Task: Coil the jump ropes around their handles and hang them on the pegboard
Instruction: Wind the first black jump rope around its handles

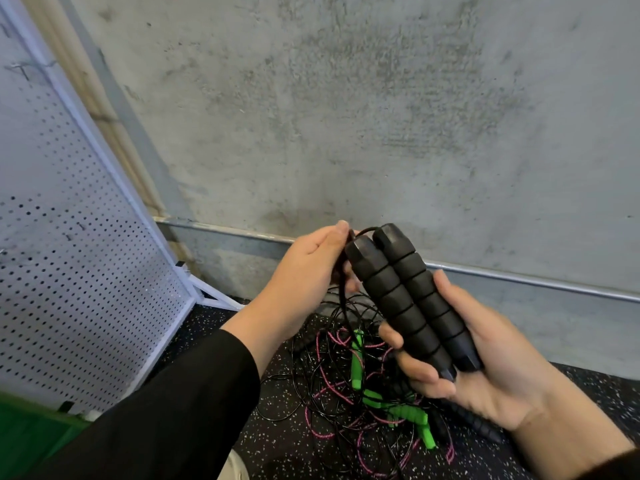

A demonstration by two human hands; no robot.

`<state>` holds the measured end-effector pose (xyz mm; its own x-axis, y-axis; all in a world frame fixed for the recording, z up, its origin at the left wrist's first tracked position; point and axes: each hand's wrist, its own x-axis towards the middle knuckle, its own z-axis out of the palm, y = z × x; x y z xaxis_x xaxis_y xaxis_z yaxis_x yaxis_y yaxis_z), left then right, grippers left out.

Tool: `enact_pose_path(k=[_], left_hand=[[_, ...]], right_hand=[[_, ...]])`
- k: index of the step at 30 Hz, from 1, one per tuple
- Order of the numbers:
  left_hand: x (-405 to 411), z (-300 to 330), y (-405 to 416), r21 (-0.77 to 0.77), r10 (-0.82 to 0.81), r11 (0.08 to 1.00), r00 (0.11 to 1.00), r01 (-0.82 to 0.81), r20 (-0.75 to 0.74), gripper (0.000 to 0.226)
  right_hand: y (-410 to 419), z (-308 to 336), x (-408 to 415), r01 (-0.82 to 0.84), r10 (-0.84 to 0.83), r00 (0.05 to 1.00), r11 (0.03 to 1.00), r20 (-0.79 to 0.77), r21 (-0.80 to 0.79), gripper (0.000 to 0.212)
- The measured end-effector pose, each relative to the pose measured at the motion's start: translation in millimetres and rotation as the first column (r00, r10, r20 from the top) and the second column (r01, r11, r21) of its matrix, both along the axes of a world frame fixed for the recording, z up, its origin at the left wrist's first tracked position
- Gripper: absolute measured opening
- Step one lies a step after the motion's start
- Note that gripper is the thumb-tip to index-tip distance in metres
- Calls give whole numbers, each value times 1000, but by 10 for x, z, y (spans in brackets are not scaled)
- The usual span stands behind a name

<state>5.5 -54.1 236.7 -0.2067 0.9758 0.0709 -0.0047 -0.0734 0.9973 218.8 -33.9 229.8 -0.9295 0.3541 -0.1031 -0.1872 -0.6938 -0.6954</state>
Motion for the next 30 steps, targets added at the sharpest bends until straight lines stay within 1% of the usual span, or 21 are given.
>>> enact_pose_path(k=[2, 4, 5, 6, 8, 10, 11, 13, 15, 16, 17, 18, 20, 22, 24, 27, 30], left_hand=[[79, -6, -17, -9, -35, 999, 997, 36, 63, 40], [156, -25, -31, -40, -67, 997, 996, 69, 57, 38], [195, -31, -39, -56, -79, 995, 996, 81, 42, 35], [232, -32, -51, -65, -86, 994, 996, 88, 21, 32], [279, -27, -65, -72, -86, 994, 995, 82, -49, 32], [291, -5, -76, -78, -98, 993, 987, 88, -126, 42], [289, 7, -81, -91, -105, 992, 982, 92, -156, 48], [286, 18, -95, -143, -109, 986, 984, 88, -141, 52], [279, 10, -105, -197, -104, 976, 993, 90, -59, 41], [271, 4, -110, -220, -104, 971, 994, 94, -33, 32], [262, -7, -111, -238, -102, 967, 995, 94, -22, 30], [252, -10, -115, -257, -103, 962, 995, 96, -13, 31], [231, -22, -115, -296, -107, 951, 994, 93, -32, 32], [226, -41, -120, -345, -118, 935, 990, 85, -75, 36], [226, -67, -126, -379, -122, 920, 992, 101, -31, 44], [226, -91, -128, -416, -94, 902, 993, 117, 75, 54], [237, -110, -115, -422, -48, 900, 987, 111, 155, 60]], right_hand=[[38, -6, -13, 6, -9, 997, 999, -75, -34, 57], [94, -4, -14, 8, -28, 984, 994, -178, -110, 56], [115, 5, -8, 30, -57, 978, 990, -199, -135, 56], [129, 17, 3, 83, -107, 979, 987, -176, -136, 57], [131, 69, 4, 252, -254, 966, 966, -43, -54, 56], [102, 121, -16, 399, -402, 911, 916, 89, 44, 56], [99, 129, -26, 442, -450, 883, 893, 133, 89, 57], [105, 125, -44, 490, -525, 829, 848, 195, 201, 58], [94, 124, -73, 498, -595, 769, 787, 234, 366, 53], [82, 124, -93, 479, -625, 744, 746, 238, 462, 46], [70, 125, -115, 446, -645, 726, 705, 237, 551, 38], [62, 120, -132, 401, -663, 708, 660, 243, 635, 31], [72, 87, -146, 286, -719, 644, 542, 260, 791, 21], [100, 35, -143, 184, -772, 583, 429, 254, 884, 16], [118, 1, -157, 88, -794, 552, 359, 254, 929, 12], [122, -52, -180, -23, -806, 519, 319, 284, 948, 23], [142, -152, -187, -153, -835, 475, 235, 280, 960, 39]])
